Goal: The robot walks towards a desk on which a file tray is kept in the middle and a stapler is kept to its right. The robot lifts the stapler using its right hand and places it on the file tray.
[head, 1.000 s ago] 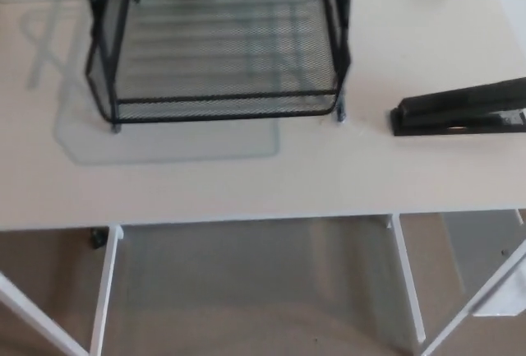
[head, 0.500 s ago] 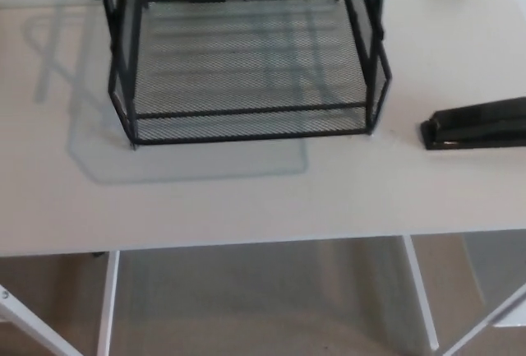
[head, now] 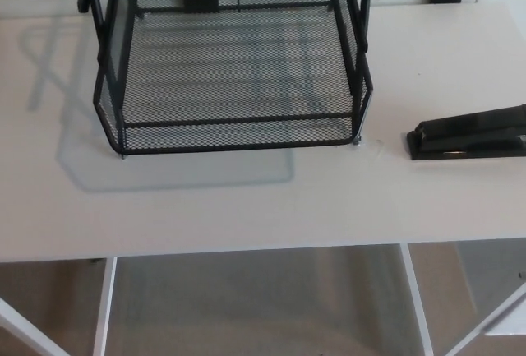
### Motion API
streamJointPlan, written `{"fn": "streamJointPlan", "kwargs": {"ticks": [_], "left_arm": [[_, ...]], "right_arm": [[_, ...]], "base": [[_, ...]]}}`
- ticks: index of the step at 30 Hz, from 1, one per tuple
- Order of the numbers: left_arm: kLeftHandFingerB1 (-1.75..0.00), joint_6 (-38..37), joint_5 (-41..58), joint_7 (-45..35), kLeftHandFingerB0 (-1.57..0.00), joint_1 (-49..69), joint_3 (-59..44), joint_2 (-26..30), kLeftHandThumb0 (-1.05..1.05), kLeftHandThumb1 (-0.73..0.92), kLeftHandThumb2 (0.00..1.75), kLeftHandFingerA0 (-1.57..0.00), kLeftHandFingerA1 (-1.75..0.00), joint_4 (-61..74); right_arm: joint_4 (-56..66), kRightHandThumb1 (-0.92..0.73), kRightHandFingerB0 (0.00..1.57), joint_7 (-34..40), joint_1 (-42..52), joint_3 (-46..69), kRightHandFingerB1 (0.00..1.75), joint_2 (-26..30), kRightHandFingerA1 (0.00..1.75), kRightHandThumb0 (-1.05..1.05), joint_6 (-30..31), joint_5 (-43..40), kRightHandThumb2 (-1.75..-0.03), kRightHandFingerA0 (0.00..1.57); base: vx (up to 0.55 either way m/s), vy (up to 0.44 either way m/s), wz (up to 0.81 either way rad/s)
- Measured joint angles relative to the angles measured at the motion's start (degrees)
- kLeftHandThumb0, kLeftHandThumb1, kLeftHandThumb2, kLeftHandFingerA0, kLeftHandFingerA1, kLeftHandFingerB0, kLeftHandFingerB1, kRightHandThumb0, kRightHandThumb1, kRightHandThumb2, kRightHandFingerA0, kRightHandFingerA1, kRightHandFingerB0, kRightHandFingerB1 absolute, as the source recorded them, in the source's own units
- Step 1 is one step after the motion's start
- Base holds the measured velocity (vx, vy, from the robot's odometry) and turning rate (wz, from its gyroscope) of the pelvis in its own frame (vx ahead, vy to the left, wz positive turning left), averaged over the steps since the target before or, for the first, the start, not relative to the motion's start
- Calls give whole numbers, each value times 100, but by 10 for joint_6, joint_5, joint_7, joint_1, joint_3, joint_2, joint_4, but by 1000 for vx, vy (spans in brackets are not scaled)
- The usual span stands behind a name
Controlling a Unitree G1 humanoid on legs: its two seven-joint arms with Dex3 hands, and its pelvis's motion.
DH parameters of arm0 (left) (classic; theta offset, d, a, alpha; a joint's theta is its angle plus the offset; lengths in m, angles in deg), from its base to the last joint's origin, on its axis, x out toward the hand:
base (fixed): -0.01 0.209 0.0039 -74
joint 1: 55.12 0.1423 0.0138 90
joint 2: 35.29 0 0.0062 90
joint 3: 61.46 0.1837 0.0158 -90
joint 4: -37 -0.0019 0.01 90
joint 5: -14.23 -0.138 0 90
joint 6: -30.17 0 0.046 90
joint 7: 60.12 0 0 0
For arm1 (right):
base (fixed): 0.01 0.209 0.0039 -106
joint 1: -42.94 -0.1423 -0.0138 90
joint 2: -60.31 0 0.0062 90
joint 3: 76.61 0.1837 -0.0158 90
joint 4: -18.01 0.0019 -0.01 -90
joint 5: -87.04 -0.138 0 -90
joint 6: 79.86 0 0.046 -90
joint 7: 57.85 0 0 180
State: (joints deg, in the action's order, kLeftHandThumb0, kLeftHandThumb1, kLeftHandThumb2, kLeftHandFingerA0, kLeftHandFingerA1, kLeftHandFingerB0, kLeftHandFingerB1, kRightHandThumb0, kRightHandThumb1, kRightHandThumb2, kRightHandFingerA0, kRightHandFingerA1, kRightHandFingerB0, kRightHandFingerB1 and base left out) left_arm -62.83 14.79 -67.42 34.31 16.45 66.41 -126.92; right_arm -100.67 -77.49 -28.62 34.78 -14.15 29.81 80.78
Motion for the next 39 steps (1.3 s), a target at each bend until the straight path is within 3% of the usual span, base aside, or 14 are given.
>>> {"fn": "streamJointPlan", "kwargs": {"ticks": [9, 10, 12, 14, 16, 17, 19, 20, 22, 23, 24, 26, 28, 39], "left_arm": [[-26, 0, 8, -2, -14, 2, -25, 1, -57, 71, 61, -40, -53, -1], [-39, 0, 11, -2, -7, 1, -32, 1, -64, 57, 88, -35, -60, -1], [-27, 0, 21, -6, -11, 1, -55, 3, -59, 69, 60, -45, -64, 1], [-38, 0, 28, -9, -6, -5, -71, 8, -66, 57, 89, -33, -57, 4], [-28, 0, 30, -9, -13, -13, -77, 13, -61, 72, 61, -44, -55, 9], [-27, 0, 31, -9, -14, -18, -78, 14, -60, 71, 61, -41, -48, 11], [-27, 0, 31, -8, -14, -23, -78, 15, -60, 71, 61, -41, -48, 12], [-28, 0, 31, -8, -15, -24, -78, 15, -60, 70, 61, -41, -48, 12], [-42, 0, 31, -8, -10, -24, -78, 15, -65, 56, 89, -33, -57, 12], [-28, 0, 31, -8, -15, -24, -78, 15, -62, 68, 61, -40, -51, 12], [-29, 0, 31, -8, -16, -24, -78, 15, -62, 70, 61, -43, -56, 12], [-29, 0, 31, -8, -16, -23, -79, 14, -62, 70, 61, -43, -56, 12], [-28, 0, 31, -8, -15, -22, -81, 12, -62, 67, 61, -40, -53, 12], [-30, 0, 41, -9, -17, -6, -94, 8, -65, 70, 61, -42, -54, 11]], "right_arm": [[-44, -66, 7, 3, -22, 28, 21, -14, 38, -55, -4, -12, -62, 4], [-44, -65, 7, 6, -24, 38, 21, -19, 41, -53, -6, -15, -62, 6], [-49, -49, 1, 12, -40, 59, 21, -24, 49, -68, -10, -22, -91, 0], [-55, -68, 0, 19, -63, 69, 11, -14, 37, -71, -19, -22, -65, 1], [-45, -69, 0, 30, -99, 79, 4, 12, 35, -77, -19, -20, -60, 0], [-43, -51, 0, 34, -119, 83, 28, 30, 37, -91, -19, -19, -95, 4], [-40, -51, 0, 41, -156, 87, 28, 60, 37, -91, -19, -17, -95, 4], [-40, -54, 0, 44, -184, 88, 55, 81, 71, -94, -19, -17, -58, 0], [-42, -35, 6, 48, -226, 88, 80, 104, 96, -98, -19, -16, -80, 16], [-44, -48, 0, 49, -253, 85, 90, 115, 115, -95, -18, -15, -56, 2], [-45, -41, 1, 49, -269, 81, 66, 121, 79, -86, -18, -14, -81, 13], [-45, -41, 1, 46, -320, 65, 66, 136, 79, -86, -17, -10, -81, 13], [-42, -55, 0, 43, -363, 45, 23, 149, 47, -51, -15, -7, -58, 3], [62, -41, 3, -32, -520, -159, 22, 165, 22, -69, -23, 30, -83, 3]], "base": [[0, 0, 0], [0, 0, 0], [0, 0, 0], [0, 0, 0], [0, 0, 0], [0, 0, 0], [0, 0, 0], [0, 0, 0], [0, 0, 0], [0, 0, 0], [0, 0, 0], [0, 0, 0], [0, 0, 0], [0, 0, 0]]}}
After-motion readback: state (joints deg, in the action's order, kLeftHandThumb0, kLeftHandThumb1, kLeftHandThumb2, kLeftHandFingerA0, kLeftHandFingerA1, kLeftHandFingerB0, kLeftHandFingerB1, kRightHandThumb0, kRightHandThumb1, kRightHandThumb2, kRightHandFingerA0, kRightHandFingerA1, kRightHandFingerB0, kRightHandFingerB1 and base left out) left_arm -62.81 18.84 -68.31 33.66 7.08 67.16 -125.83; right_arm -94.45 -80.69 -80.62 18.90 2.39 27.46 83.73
